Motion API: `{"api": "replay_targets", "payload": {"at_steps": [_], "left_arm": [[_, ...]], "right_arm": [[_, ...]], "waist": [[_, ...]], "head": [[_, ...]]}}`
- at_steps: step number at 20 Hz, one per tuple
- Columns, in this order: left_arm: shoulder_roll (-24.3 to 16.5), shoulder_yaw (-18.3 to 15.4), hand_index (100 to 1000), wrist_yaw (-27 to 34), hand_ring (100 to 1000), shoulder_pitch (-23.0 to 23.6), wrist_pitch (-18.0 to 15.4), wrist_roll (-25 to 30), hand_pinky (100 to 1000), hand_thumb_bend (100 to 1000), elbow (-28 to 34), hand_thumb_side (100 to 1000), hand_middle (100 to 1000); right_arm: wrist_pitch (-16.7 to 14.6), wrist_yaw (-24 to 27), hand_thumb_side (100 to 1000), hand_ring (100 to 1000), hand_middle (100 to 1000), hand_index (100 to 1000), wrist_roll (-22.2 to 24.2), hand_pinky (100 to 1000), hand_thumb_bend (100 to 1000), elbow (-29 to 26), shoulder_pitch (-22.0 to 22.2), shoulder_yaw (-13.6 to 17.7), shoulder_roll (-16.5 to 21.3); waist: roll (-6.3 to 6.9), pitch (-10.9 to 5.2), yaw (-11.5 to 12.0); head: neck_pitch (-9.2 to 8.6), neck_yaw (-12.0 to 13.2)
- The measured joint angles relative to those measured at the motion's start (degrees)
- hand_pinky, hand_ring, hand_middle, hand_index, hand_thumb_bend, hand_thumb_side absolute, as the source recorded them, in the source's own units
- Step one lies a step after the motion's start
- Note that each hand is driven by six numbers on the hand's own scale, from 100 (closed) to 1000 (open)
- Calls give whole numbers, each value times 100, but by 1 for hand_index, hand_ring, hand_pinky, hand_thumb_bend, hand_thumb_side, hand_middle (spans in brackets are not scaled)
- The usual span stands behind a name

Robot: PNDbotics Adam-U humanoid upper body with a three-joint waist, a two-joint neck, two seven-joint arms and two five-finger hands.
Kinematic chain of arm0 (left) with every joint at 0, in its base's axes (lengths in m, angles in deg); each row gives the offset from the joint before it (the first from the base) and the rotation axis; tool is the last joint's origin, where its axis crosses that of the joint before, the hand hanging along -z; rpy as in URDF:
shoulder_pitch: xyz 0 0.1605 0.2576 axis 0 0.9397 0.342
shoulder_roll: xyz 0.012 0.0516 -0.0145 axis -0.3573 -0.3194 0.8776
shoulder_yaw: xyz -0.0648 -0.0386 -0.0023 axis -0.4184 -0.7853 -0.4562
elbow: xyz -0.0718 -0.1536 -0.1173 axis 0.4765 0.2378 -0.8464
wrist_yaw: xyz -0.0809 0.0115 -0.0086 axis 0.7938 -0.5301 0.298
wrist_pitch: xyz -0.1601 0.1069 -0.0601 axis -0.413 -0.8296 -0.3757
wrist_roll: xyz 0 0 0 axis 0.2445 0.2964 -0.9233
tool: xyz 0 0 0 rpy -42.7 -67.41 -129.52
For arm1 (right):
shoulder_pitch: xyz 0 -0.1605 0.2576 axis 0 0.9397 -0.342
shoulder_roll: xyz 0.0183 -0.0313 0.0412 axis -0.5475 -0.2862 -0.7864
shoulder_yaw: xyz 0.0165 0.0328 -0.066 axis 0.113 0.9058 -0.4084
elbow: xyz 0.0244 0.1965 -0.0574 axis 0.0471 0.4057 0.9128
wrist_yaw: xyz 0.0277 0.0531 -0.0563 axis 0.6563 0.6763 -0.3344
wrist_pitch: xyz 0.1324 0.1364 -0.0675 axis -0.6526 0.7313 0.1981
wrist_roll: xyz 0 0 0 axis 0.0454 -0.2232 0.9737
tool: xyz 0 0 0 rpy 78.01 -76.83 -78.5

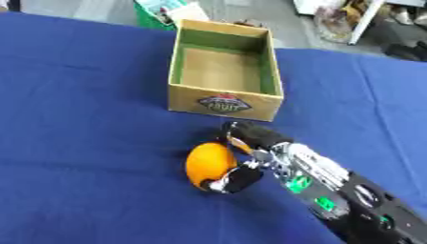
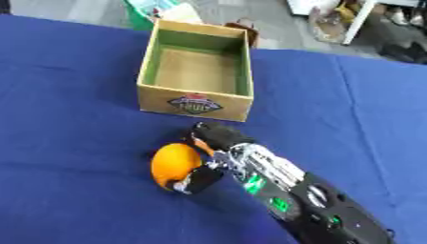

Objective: Pick up objects on the table and place them in the box.

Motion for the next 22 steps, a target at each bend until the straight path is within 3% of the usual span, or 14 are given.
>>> {"api": "replay_targets", "payload": {"at_steps": [2, 11, 17, 22], "left_arm": [[0, 0, 698, 0, 466, 0, 4, 4, 480, 100, 0, 835, 446], [0, -15, 698, -1, 466, -6, 12, 12, 480, 100, 0, 835, 446], [0, -33, 698, -1, 465, -6, 13, 11, 480, 100, 0, 835, 446], [0, -34, 697, -1, 465, -6, 12, 11, 480, 100, 0, 834, 445]], "right_arm": [[58, 44, 518, 909, 542, 670, -162, 824, 100, -98, 42, 16, 5], [342, 368, 427, 875, 525, 661, -453, 789, 100, -764, 97, 178, 134], [510, 489, 429, 868, 521, 663, -490, 782, 100, -1136, 39, 399, 210], [693, 548, 456, 848, 517, 659, -670, 771, 100, -1459, -262, 775, 376]], "waist": [[-1, 12, -2], [-1, 20, -16], [0, 20, -48], [9, 27, -67]], "head": [[0, 1], [-20, 16], [-42, 23], [-49, 47]]}}
